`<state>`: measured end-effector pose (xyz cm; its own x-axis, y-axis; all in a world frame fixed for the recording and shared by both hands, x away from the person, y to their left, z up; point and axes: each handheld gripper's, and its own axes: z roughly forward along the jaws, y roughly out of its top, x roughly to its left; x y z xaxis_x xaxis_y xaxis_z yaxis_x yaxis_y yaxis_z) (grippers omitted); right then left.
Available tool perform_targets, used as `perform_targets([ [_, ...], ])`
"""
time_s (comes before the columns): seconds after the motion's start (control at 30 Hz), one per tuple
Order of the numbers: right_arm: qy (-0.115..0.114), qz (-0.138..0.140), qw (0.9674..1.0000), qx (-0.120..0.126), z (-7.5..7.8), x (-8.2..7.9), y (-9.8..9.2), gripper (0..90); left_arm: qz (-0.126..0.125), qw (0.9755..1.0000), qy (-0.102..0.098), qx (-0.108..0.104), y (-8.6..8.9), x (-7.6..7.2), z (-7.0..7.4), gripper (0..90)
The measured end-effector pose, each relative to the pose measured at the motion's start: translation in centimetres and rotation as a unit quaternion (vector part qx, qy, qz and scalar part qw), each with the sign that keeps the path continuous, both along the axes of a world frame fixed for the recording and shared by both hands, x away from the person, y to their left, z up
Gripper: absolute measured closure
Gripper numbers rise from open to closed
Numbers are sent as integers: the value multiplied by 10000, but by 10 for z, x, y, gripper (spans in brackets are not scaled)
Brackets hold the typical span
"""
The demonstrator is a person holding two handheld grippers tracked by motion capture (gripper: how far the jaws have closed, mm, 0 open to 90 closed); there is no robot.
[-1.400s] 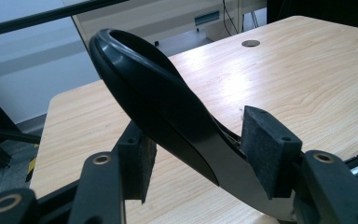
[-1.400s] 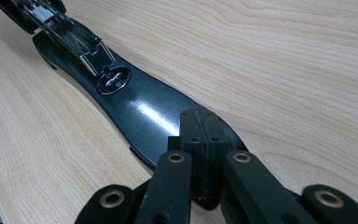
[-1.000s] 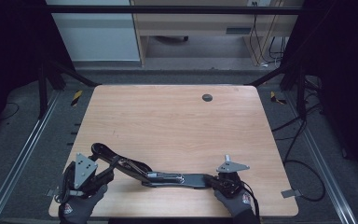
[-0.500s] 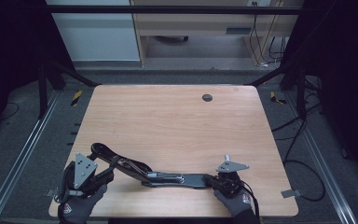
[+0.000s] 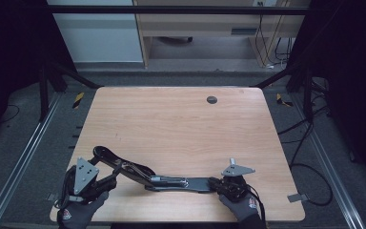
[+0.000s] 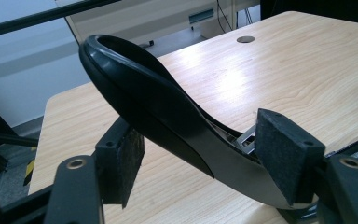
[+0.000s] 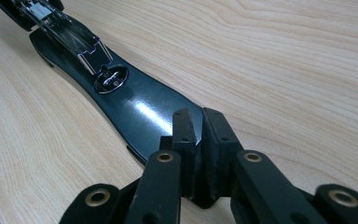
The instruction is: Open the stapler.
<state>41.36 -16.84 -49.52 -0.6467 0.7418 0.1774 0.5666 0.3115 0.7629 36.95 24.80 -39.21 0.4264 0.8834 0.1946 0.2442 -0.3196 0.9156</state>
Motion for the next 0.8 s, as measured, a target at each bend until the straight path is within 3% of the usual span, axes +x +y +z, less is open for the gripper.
perform_targets([
  [0.3, -61, -19, 10000, 8, 2, 0, -2, 801, -159, 9999, 8, 13, 7, -5, 1, 316],
  [0.33, -64, -34, 10000, 11, 3, -1, -2, 797, -85, 9999, 57, 24, 8, -6, 1, 316],
  [0.4, -77, -20, 10000, 17, 3, -1, -2, 791, -172, 9998, -10, 41, 9, -5, 0, 318],
  [0.8, -266, -213, 9994, 34, 10, -2, -8, 708, -211, 9997, 61, 104, 19, -7, -7, 332],
])
